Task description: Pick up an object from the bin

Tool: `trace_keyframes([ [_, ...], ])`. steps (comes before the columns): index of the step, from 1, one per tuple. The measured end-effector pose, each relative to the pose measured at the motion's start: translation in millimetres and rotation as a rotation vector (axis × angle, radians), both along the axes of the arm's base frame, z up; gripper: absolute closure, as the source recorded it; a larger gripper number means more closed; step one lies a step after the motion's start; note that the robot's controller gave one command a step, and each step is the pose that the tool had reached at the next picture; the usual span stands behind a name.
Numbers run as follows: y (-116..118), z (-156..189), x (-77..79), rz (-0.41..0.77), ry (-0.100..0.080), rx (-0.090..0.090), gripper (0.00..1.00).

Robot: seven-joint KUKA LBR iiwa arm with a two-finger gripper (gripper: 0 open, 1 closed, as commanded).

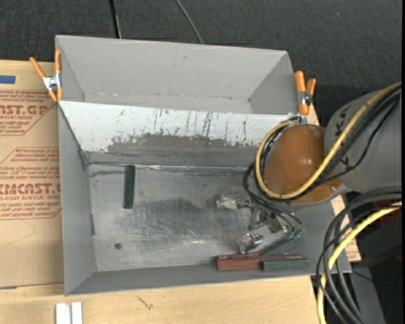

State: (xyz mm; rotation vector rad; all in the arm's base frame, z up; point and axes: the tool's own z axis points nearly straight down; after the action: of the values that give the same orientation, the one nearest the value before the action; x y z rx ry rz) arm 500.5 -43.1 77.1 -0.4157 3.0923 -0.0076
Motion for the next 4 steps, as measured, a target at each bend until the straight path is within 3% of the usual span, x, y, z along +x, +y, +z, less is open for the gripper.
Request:
trace_keyframes([
  [1, 6, 2, -6.6, 0.044, -0.019, 0.004, 0.00],
  [2, -71, 25, -5.7, 0.113, 0.009, 0.003, 0.00],
  [3, -127, 29, -5.8, 0.106, 0.013, 0.002, 0.00],
  [4, -51, 16, -6.4, 0.244, -0.006, -0.002, 0.00],
])
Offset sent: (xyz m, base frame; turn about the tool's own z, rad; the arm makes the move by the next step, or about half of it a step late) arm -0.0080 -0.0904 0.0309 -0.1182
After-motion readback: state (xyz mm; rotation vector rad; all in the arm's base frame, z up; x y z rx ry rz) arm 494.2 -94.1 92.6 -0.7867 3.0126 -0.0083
